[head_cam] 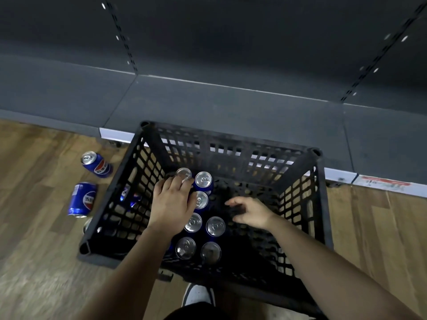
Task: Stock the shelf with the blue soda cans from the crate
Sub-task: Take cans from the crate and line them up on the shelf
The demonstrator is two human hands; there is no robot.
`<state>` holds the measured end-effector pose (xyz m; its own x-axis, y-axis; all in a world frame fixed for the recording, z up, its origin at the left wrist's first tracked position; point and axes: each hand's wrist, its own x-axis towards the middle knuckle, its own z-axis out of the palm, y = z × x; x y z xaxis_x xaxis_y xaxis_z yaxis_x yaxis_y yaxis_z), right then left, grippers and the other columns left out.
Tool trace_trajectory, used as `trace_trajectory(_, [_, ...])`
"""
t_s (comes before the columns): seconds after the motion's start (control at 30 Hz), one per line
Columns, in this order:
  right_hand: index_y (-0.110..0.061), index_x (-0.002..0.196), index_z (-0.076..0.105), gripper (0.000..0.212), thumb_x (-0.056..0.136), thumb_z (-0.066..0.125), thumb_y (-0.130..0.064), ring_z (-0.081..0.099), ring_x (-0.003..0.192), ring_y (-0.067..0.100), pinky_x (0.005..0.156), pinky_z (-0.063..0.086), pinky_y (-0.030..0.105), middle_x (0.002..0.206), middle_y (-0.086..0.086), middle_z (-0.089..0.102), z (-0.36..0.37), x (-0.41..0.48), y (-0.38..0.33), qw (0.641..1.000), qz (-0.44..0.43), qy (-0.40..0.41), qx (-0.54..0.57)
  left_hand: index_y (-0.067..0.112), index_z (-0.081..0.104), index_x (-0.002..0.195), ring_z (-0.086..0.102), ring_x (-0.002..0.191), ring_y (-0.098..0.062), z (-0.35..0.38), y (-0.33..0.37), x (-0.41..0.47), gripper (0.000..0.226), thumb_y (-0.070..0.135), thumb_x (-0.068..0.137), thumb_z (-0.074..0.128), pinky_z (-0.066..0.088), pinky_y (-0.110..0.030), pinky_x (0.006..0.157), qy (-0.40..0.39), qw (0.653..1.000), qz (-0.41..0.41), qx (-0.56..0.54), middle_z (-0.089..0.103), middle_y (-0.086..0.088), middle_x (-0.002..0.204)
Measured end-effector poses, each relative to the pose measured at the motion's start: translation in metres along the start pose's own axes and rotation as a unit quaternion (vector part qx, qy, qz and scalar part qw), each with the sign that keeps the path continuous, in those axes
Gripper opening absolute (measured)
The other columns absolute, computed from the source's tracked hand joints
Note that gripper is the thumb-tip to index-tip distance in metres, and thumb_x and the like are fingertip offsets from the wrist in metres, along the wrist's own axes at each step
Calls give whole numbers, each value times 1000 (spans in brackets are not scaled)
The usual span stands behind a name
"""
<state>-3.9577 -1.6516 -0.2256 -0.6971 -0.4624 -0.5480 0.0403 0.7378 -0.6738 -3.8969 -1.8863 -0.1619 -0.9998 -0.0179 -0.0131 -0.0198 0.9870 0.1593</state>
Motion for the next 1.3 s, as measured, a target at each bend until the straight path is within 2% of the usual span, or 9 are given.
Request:
trace_trajectory(0.17, [-30,134,55,65,75,76,-10,52,116,10,92,40,19,129,-5,58,10,6,6,996,-1,-60,-69,17,59,120,56,109,-26,13,0,-3,53,47,92,26,37,-47,99,-3,1000,0,-4,59,-4,123])
trace_trajectory(0.27, [-31,137,50,74,73,78,-8,52,120,13,100,41,24,133,-6,55,19,11,7,992,3,-88,-90,17,59,121,56,108,-27,18,0,-5,52,46,92,28,38,-48,97,-5,1000,-1,-9,58,-4,123])
trace_trajectory(0.43, [-33,139,47,83,68,82,-7,53,121,17,102,41,27,135,-5,54,33,20,10,992,-4,-91,-87,15,59,122,56,107,-29,21,0,-2,51,43,91,29,38,-48,96,5,1000,0,-17,59,-6,122])
trace_trajectory(0.57, [-34,143,41,91,66,86,-14,47,128,18,102,34,21,143,-3,49,44,27,10,988,-9,-94,-120,16,59,120,56,109,-30,20,-2,4,50,43,91,28,36,-48,97,14,1000,6,-20,59,-6,121])
trace_trajectory(0.7, [-32,142,39,90,68,86,-17,48,127,21,102,37,24,142,1,50,50,31,9,986,-15,-85,-142,17,58,120,56,110,-28,18,-3,7,48,42,91,29,37,-48,97,17,1000,10,-21,59,-5,122])
trace_trajectory(0.9, [-51,124,45,85,58,90,-23,52,121,15,106,43,38,133,-7,55,45,20,17,997,-4,-69,-23,16,57,123,55,111,-27,9,-6,7,49,41,91,29,35,-46,99,6,1000,11,-20,59,-4,123])
trace_trajectory(1.07, [-46,118,50,73,63,88,-16,58,113,7,102,46,27,118,-13,63,5,-15,-10,996,20,-38,82,20,60,118,56,111,-23,-37,-2,13,46,40,90,29,37,-45,98,1,1000,7,-11,58,0,124])
trace_trajectory(1.23, [-39,122,50,71,65,84,-14,60,112,6,101,45,21,119,-11,64,-70,-75,-81,991,22,-3,132,17,62,117,57,109,-25,-127,25,26,48,38,88,31,39,-48,99,6,1000,27,-6,60,-2,120])
trace_trajectory(1.3, [-36,123,50,69,67,83,-12,59,113,7,95,43,12,119,-9,64,-107,-103,-118,991,12,10,133,16,63,115,59,105,-27,-173,38,33,47,38,87,33,39,-48,98,19,999,37,-5,62,-3,117])
